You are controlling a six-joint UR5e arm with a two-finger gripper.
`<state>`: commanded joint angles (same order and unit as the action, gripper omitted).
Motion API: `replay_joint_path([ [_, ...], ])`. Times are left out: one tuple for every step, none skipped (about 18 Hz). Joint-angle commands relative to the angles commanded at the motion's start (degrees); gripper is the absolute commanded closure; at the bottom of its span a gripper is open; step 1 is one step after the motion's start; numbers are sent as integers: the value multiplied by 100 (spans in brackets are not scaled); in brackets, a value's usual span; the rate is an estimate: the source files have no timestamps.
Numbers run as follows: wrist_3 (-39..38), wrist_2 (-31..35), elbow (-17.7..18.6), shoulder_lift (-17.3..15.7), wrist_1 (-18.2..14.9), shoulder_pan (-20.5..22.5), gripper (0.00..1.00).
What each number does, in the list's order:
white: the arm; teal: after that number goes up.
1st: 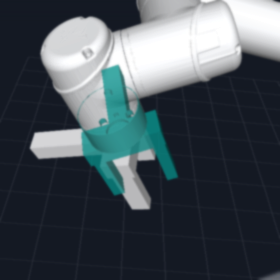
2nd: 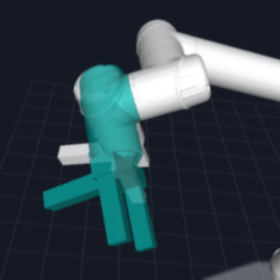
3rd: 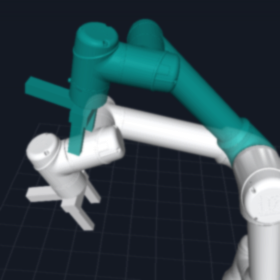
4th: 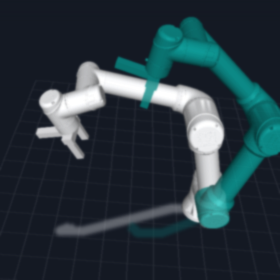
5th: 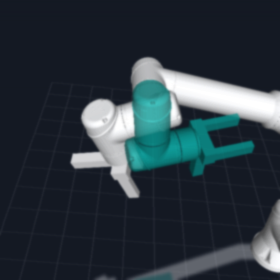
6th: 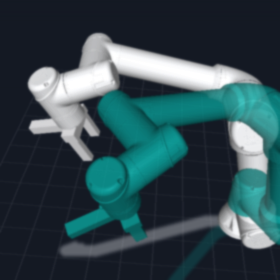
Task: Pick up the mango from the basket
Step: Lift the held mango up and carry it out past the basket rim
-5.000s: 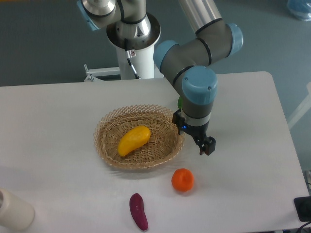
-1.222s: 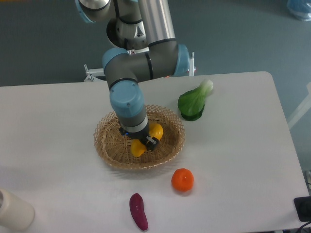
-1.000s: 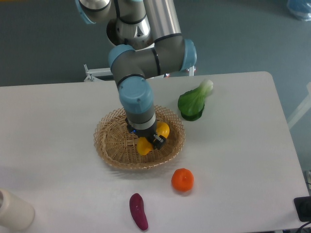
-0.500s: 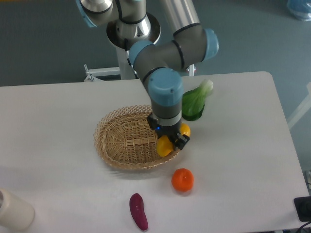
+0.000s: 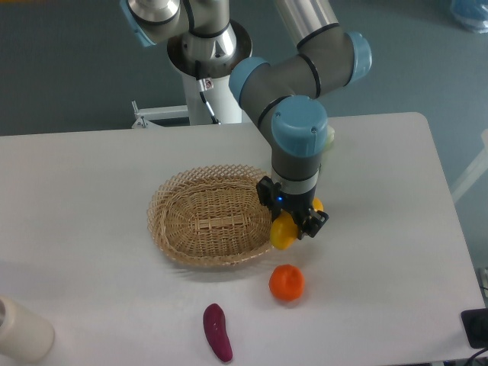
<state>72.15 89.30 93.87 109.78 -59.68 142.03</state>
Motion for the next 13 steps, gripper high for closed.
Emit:
replay_joint_path([
  [97, -17, -9, -9, 0, 96, 58],
  [159, -26, -9, -9, -9, 166, 58],
  [194, -44, -26, -9, 0, 176, 58],
  [212, -44, -53, -9, 0, 193, 58],
  [212, -53, -62, 0, 0, 194, 58],
  [221, -27, -62, 0, -9, 202, 58],
  [221, -26, -62, 0, -9, 220, 58],
  [230, -18, -62, 0, -9, 229, 58],
  [230, 0, -53, 9, 0, 229, 58],
  [230, 0, -53, 17, 0, 237, 58],
  [230, 9, -44, 26, 9, 229, 58],
  [230, 9, -44, 35, 9, 229, 58],
  [221, 9, -36, 35, 17, 229, 58],
])
